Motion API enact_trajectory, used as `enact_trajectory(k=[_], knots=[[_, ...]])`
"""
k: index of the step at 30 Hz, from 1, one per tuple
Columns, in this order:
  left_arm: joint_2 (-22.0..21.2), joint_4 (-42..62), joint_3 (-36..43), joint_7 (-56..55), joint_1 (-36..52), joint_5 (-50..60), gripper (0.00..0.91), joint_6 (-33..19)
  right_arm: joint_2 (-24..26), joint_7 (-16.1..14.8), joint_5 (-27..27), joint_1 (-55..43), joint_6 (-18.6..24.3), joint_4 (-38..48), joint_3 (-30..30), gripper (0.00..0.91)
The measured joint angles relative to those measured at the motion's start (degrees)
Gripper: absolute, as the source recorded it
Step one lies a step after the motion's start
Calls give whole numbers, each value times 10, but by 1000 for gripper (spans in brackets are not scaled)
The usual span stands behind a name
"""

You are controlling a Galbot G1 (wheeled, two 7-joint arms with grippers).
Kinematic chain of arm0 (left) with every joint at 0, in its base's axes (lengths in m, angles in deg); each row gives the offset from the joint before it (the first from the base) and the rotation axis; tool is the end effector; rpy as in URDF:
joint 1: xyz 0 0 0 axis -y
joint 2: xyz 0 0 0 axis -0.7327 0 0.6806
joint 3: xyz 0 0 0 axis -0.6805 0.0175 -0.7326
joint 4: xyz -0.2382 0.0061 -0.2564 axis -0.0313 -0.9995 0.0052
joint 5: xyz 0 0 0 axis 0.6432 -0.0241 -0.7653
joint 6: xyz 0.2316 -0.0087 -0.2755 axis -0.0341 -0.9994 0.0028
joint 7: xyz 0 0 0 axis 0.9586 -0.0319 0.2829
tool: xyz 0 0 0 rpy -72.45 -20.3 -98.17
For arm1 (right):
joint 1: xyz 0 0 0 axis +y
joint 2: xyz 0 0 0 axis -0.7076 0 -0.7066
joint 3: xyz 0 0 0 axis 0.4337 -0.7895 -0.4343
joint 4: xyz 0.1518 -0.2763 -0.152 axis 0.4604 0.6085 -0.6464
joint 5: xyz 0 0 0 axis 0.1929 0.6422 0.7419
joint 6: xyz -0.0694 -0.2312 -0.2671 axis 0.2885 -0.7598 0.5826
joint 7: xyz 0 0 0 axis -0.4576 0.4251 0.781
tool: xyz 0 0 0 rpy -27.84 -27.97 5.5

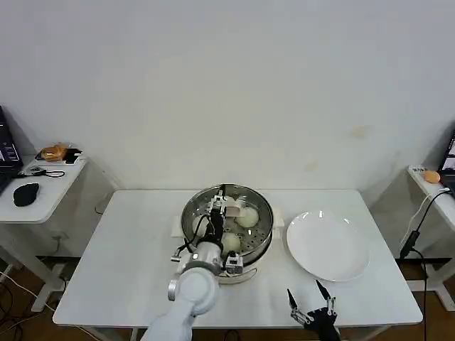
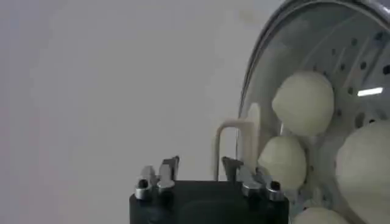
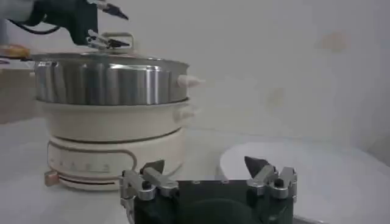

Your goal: Take steamed baozi put them in steamer then cover it.

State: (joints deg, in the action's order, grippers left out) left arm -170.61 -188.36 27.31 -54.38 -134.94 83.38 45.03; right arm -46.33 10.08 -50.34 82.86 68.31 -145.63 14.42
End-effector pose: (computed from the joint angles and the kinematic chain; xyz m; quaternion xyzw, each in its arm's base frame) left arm 0.3144 -0.1284 -0.2644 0.0696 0.7204 0.6884 0.0474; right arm 0.1152 -0.0685 -0.4170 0.1155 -0.9918 0.0262 0.0480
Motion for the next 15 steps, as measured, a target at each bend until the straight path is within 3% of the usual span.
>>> enact_trajectory(k=[15], knots=[[44,-95,-11,-17,-69,-49,907,-27,6,3,-1,0,1,5,-7,907]])
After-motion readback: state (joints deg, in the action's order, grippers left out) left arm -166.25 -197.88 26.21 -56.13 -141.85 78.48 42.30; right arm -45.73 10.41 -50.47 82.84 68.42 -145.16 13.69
